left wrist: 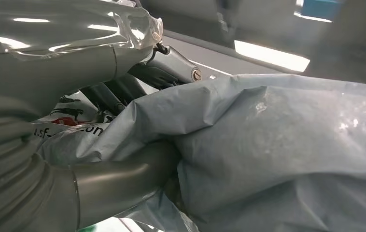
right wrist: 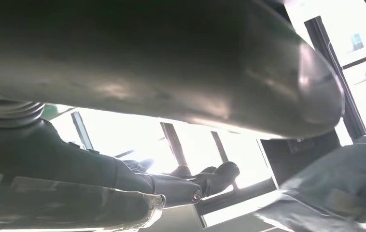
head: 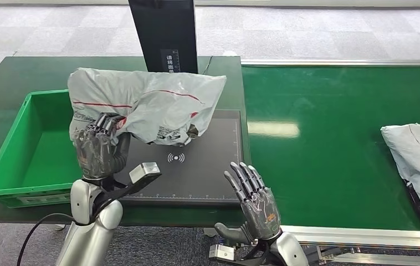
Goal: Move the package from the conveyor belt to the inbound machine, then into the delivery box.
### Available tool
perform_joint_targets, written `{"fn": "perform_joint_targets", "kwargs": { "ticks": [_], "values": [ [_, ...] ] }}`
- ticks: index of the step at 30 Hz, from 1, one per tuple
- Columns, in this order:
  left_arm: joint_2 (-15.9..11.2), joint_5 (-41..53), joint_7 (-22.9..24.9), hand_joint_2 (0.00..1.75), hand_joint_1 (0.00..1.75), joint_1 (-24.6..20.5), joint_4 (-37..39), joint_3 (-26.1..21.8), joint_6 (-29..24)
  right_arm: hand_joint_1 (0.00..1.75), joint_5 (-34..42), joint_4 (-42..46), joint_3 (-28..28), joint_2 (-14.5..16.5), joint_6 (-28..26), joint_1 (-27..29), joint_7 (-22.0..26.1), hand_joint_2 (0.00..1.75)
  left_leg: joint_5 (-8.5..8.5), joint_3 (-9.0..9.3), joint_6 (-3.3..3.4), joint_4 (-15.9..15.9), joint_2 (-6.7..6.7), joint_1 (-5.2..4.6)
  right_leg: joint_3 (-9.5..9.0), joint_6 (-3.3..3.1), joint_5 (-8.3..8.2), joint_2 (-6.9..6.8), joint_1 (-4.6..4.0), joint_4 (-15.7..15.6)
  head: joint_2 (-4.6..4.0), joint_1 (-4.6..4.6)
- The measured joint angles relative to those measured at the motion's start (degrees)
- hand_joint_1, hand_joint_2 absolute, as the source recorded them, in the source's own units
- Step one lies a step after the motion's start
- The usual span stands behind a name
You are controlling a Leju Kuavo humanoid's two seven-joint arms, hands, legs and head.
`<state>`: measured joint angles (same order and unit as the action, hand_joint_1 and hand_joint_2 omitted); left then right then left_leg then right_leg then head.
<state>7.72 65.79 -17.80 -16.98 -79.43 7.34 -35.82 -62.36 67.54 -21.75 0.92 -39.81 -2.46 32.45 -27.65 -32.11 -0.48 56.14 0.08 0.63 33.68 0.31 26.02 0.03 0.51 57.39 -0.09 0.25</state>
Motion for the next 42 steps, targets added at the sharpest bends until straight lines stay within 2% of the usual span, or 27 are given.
{"fn": "perform_joint_targets", "kwargs": {
  "ticks": [5,8,13,17,21,30,39,42],
  "values": [
    [-0.4,0.2,-0.1,1.75,1.75,-0.2,-1.0,-2.1,0.0,0.0,0.0,0.1,0.1,-0.1,0.0,0.1,0.1,0.0,0.0,-0.01,0.0,0.0,0.0,-0.01,0.0,0.0,0.0,0.0,0.01,0.0,0.0,0.01],
    [-0.4,2.1,1.9,1.75,1.75,-0.7,-1.1,-3.5,0.0,0.0,0.0,0.1,0.1,-0.1,0.0,0.2,0.0,0.0,0.0,-0.01,0.0,0.0,-0.01,-0.01,0.0,0.0,0.0,0.0,0.01,0.0,0.0,0.02],
    [-2.2,2.9,9.7,1.75,1.75,-4.4,2.3,-8.6,0.2,0.0,0.0,0.6,0.6,-0.6,0.0,1.1,-0.3,0.0,0.01,0.04,-0.01,0.0,0.0,0.01,0.0,0.0,0.0,0.0,-0.01,0.0,0.0,0.0],
    [-5.2,3.3,18.5,1.75,1.75,-7.9,9.9,-10.8,2.6,0.0,-0.1,1.2,1.2,-1.2,0.0,1.8,-1.3,0.0,0.03,0.03,-0.03,0.0,0.0,0.06,0.0,-0.01,0.0,0.0,-0.06,0.0,0.0,0.01],
    [-7.9,2.4,22.8,1.75,1.75,-11.9,19.4,-12.1,7.3,0.0,-0.3,1.2,1.3,-1.7,0.0,1.8,-2.8,0.0,0.04,0.03,-0.03,0.0,0.02,0.05,-0.01,-0.01,-0.01,0.01,-0.05,0.0,0.0,0.02],
    [-10.9,2.3,24.8,1.75,1.75,-17.9,34.7,-12.8,10.6,0.0,-0.8,1.2,1.5,-2.0,0.0,1.8,-3.6,0.0,0.03,0.0,-0.03,0.0,0.01,0.04,0.02,-0.01,-0.01,0.01,-0.05,0.0,0.0,0.02],
    [-11.4,3.6,26.5,1.75,1.75,-20.9,41.0,-12.9,12.3,0.0,-1.0,1.2,1.6,-2.0,0.0,1.8,-4.4,0.0,0.04,0.01,-0.03,0.0,-0.01,0.04,-0.02,-0.01,-0.01,0.0,-0.05,0.0,0.0,0.02],
    [-11.4,3.6,26.6,1.75,1.75,-21.4,42.1,-13.1,10.6,0.0,-1.0,1.2,1.6,-2.0,0.0,1.8,-5.1,0.0,0.04,0.02,-0.03,0.0,0.0,0.04,-0.03,-0.01,-0.01,0.0,-0.05,0.0,0.0,0.02]
  ]
}}
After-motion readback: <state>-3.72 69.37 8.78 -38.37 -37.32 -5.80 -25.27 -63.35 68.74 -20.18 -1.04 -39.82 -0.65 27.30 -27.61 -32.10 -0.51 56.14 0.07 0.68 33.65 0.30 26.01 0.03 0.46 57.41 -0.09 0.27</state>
